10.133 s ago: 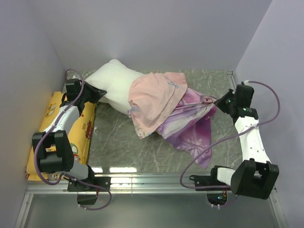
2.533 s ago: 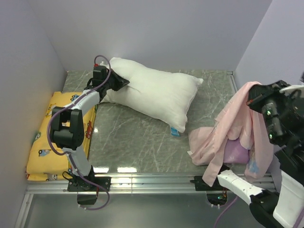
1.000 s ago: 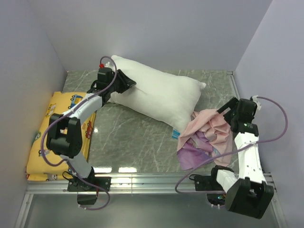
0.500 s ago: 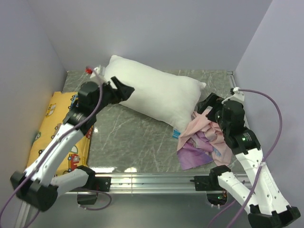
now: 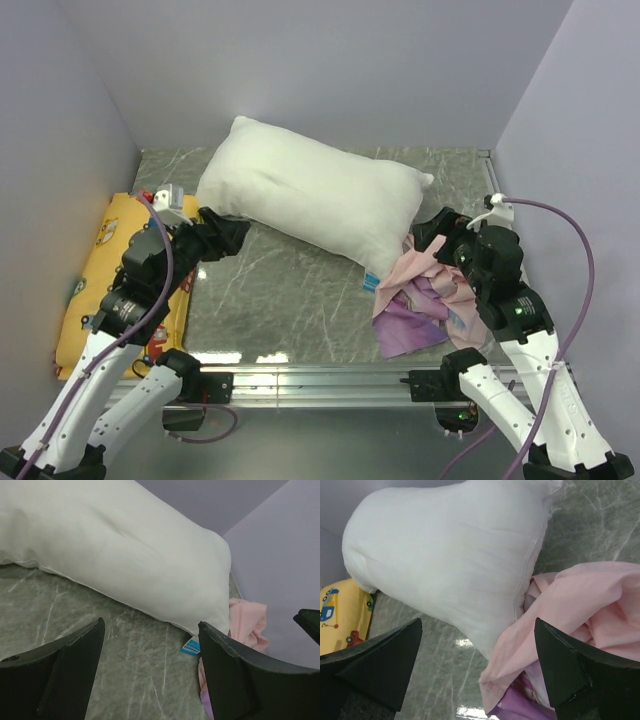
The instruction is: Remove the pillowcase from the pillow
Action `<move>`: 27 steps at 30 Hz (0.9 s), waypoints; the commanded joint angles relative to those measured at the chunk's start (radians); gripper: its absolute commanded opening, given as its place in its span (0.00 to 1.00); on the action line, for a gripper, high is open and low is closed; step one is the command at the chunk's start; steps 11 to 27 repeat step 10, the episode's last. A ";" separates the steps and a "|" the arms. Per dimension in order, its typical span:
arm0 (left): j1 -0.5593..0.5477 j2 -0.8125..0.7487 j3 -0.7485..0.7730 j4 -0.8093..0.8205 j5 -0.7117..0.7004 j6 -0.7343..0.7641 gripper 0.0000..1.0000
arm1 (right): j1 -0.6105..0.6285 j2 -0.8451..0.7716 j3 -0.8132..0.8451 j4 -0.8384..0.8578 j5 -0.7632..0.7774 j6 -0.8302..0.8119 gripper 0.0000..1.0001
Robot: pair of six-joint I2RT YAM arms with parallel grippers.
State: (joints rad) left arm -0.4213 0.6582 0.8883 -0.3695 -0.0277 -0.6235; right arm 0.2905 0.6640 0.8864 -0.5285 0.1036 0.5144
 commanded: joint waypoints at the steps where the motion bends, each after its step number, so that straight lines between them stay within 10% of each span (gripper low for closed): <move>1: 0.001 -0.015 -0.018 -0.013 0.000 0.036 0.80 | 0.006 -0.001 -0.012 0.042 -0.012 -0.030 1.00; 27: 0.001 -0.029 -0.011 0.027 0.018 0.036 0.80 | 0.006 -0.012 -0.024 0.042 0.021 -0.043 1.00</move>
